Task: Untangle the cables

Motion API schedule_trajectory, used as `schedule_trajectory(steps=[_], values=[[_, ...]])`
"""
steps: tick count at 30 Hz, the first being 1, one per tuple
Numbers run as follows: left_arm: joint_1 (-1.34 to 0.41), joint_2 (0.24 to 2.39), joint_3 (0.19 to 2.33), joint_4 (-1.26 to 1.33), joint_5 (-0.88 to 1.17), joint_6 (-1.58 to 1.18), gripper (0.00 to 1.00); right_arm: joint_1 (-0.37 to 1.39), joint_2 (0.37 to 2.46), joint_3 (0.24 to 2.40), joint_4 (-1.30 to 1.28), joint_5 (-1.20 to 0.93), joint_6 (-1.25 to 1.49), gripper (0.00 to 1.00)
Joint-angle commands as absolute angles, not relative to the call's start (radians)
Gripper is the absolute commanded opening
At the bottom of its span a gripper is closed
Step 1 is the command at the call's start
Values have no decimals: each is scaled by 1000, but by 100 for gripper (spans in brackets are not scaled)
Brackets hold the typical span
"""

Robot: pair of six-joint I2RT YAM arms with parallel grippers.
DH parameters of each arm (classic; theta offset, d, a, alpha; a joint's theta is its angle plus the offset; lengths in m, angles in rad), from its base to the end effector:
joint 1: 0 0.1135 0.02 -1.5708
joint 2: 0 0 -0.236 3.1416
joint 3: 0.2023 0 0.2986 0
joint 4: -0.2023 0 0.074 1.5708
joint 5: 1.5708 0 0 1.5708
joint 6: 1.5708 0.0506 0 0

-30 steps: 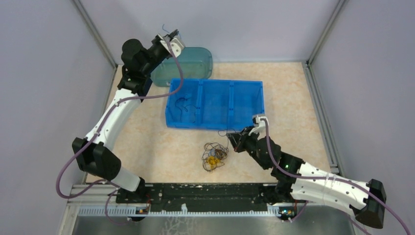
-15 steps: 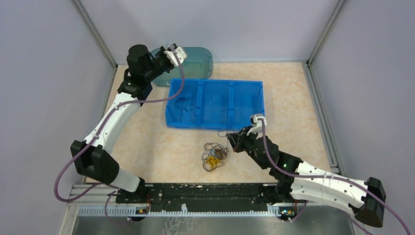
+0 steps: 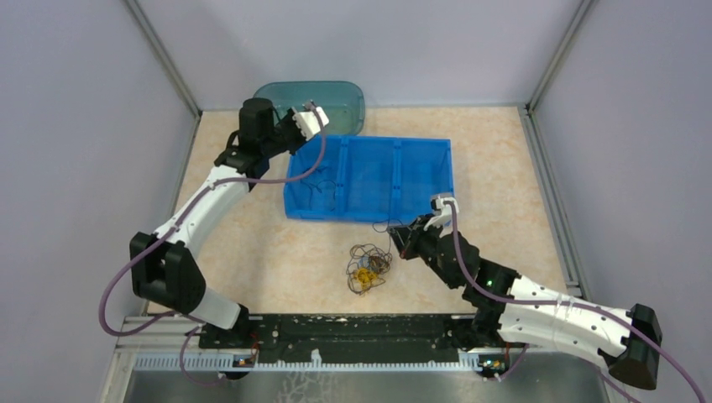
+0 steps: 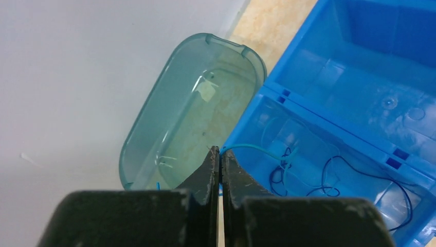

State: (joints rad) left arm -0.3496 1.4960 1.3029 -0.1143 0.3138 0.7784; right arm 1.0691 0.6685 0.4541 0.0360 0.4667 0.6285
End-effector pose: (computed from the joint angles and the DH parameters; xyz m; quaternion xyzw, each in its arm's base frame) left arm 0.3868 -0.1576 0.3146 0.5041 0.6243 0.0009 0.5967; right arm 0.1405 0.2088 0.2350 -0.0184 0.7609 0.3510 0.5455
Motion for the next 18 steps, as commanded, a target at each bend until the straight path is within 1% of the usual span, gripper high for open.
schedule_trajectory(steps=[1, 7, 10, 11, 12, 14, 15, 16, 17, 18], values=[[-364, 1534, 1291, -134, 329, 751, 5, 1063, 674, 515, 73, 477, 618, 0], [-372, 1630, 1382, -297, 387, 721, 17, 1063, 680, 530, 68, 477, 619, 0], [-372, 1660, 1391, -307, 366, 724, 20, 1063, 680, 541, 64, 478, 618, 0], [-372, 1668, 1393, -313, 362, 730, 24, 1063, 681, 546, 64, 477, 618, 0], [-372, 1673, 1395, -321, 360, 737, 31, 1063, 681, 548, 64, 475, 618, 0], [-371, 1682, 1409, -351, 361, 746, 57, 1063, 685, 557, 62, 473, 615, 0], [-373, 1687, 1429, -373, 362, 749, 66, 1063, 688, 560, 60, 471, 614, 0], [-373, 1691, 1447, -400, 366, 756, 73, 1063, 690, 563, 60, 468, 613, 0], [-372, 1692, 1471, -431, 373, 763, 82, 1063, 694, 568, 59, 466, 613, 0], [-371, 1691, 1497, -463, 384, 766, 87, 1063, 698, 571, 60, 462, 612, 0]])
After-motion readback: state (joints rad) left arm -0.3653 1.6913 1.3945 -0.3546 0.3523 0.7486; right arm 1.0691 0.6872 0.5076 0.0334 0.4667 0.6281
